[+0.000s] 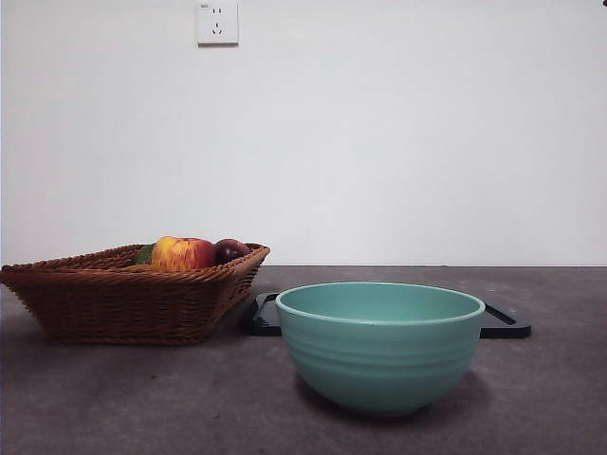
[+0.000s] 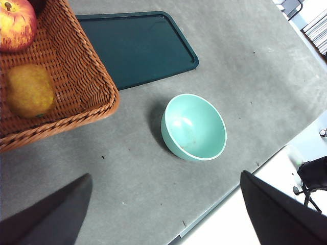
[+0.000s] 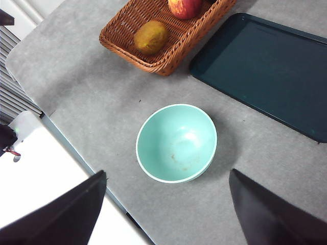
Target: Pick up the wifruite, put it on the bowl, pick up the plate, put it on desk
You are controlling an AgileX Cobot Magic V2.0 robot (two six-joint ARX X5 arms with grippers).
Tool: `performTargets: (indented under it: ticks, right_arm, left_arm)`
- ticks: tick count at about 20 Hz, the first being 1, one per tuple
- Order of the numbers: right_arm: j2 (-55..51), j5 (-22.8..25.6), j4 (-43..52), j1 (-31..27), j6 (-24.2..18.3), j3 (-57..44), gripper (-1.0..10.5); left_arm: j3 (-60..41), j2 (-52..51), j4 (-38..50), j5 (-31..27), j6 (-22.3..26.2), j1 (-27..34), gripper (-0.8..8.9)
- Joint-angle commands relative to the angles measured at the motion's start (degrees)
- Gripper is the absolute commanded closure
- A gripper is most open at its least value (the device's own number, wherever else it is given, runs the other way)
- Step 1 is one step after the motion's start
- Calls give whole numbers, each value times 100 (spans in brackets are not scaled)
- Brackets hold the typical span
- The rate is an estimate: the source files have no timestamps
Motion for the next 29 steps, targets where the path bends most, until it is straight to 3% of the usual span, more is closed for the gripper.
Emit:
performTargets:
  ticks: [1,9,16,22,29]
  right_arm:
    - [26,-9,39,31,17,103,561]
    - [26,-11,42,31,85,103,561]
    - [22,-11,42,31,90,103,561]
    - [22,-9,39,31,87,103,561]
    - [22,-9,42,31,87,103,561]
  left_arm:
    - [125,33,90,2,20,-24,345]
    - [710,669,105,-647,-22,-44,349]
    - [1836,2114,105,-1707,79,-367,357]
    - [2017,3370,321,-2433,179,-636,357]
    - [2017,4680,920,-2636,223,-688,357]
